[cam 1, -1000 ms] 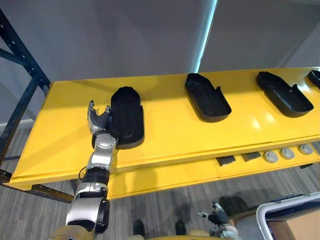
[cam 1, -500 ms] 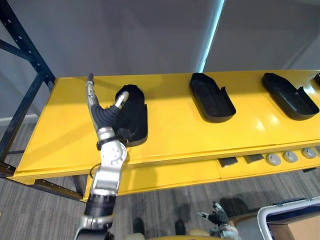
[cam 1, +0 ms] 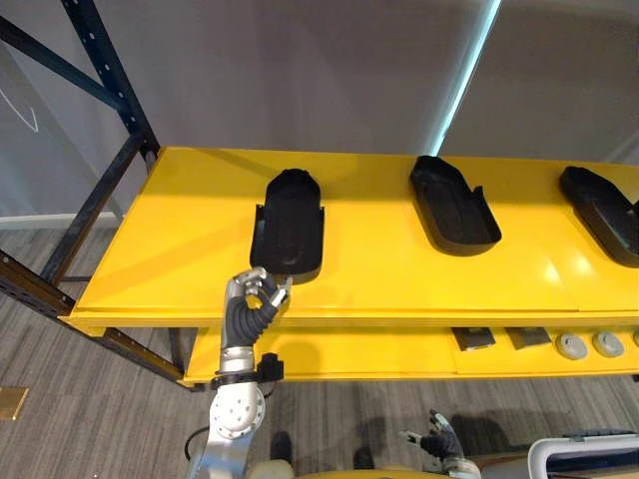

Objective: Walk over and take plastic housings, then place them on the shelf

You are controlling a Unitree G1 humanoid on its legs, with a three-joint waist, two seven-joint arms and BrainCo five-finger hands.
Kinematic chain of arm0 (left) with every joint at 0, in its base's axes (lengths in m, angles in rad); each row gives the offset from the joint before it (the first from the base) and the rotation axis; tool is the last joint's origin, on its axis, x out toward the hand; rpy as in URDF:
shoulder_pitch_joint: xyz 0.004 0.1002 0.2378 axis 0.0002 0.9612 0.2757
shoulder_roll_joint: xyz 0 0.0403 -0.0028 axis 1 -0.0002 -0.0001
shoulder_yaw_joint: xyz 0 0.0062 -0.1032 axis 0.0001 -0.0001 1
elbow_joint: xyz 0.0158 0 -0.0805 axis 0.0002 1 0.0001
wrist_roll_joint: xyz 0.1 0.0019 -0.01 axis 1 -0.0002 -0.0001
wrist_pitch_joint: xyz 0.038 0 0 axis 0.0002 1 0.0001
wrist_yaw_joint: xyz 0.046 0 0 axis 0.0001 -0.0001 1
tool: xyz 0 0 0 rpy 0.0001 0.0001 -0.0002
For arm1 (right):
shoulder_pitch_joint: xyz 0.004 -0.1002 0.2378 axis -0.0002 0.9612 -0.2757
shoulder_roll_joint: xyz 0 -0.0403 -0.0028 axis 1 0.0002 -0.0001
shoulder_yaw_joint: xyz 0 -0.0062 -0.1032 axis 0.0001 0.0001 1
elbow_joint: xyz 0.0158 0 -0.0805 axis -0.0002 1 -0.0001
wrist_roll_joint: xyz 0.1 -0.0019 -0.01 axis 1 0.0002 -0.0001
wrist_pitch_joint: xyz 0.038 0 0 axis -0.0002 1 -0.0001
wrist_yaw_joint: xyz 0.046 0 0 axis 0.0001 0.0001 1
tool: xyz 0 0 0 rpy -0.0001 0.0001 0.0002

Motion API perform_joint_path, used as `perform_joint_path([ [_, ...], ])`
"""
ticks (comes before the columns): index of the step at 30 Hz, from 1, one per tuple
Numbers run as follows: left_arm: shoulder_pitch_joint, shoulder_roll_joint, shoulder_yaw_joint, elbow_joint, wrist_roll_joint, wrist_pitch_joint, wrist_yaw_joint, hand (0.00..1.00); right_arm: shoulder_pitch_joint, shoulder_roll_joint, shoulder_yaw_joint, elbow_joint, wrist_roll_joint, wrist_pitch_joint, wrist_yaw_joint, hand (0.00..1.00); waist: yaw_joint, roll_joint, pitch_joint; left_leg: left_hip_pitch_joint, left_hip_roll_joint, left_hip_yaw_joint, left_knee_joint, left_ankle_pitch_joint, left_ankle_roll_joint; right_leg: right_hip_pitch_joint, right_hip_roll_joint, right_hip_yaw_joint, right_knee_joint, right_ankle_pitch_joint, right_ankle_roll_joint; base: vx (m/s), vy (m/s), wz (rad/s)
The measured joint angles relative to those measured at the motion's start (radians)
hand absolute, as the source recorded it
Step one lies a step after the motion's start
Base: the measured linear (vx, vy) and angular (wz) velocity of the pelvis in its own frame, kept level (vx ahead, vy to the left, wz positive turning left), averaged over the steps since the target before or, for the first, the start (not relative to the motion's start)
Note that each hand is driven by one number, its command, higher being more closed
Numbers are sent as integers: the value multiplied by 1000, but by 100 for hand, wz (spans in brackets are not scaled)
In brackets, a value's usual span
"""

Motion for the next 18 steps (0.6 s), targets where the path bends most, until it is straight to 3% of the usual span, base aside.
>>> perform_joint_path([
  [10,-99,-12,-8,242,52,26,-14,100,26,-2,5,-29,-2,9,-5,0,-2,27,-47,17,0,25,-3,6,2,5,1,23,-2,-4,5,18,-4,-7],
  [18,-175,-12,-32,376,117,50,-3,100,16,-3,4,-15,-4,10,-19,0,-15,29,-51,14,0,35,-6,3,-1,-8,2,30,-12,-5,8,-14,-4,-4],
])
